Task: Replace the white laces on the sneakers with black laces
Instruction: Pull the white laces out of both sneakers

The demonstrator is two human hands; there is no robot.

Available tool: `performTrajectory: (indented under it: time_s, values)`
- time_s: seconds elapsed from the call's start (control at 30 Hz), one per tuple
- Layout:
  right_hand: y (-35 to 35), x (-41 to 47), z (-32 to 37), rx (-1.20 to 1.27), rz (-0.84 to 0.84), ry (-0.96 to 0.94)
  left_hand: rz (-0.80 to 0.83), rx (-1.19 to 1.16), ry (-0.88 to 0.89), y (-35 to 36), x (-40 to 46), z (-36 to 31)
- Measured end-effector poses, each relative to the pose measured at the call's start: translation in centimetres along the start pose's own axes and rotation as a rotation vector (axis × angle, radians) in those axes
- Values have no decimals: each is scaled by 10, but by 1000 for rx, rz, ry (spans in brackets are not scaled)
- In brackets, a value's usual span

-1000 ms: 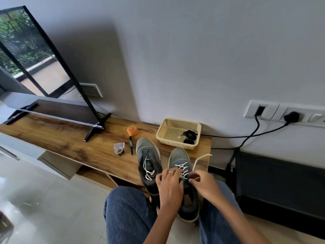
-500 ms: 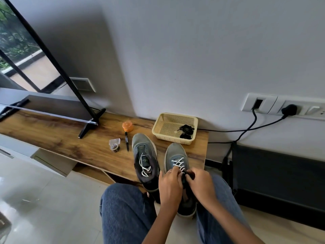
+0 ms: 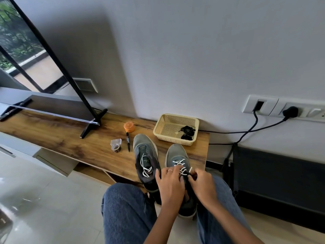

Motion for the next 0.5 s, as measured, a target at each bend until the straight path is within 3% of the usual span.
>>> performTrajectory:
  time_s: [0.17,0.3,0.37,0.5]
  values:
    - [0,-2,2,-4,18,-10,-5,198,191,7,6,-13]
    - [-2,0,0,2,4,19,10,175,132,11,9,-12]
    - [-2,1,-2,2,1,41,-6,12,-5,8,6,-1]
    - [-1,3,-9,27,-4,82,-172,-460,-458,-13,-6,36]
Point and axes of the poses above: each hand's wrist, its own x-axis towards the middle knuckle, its own y-axis out of the palm, z = x × y, the point moved 9 cm from there along x, towards the middle knuckle, and after that the axes turned 7 degrees about -z, right-handed, at the moved point
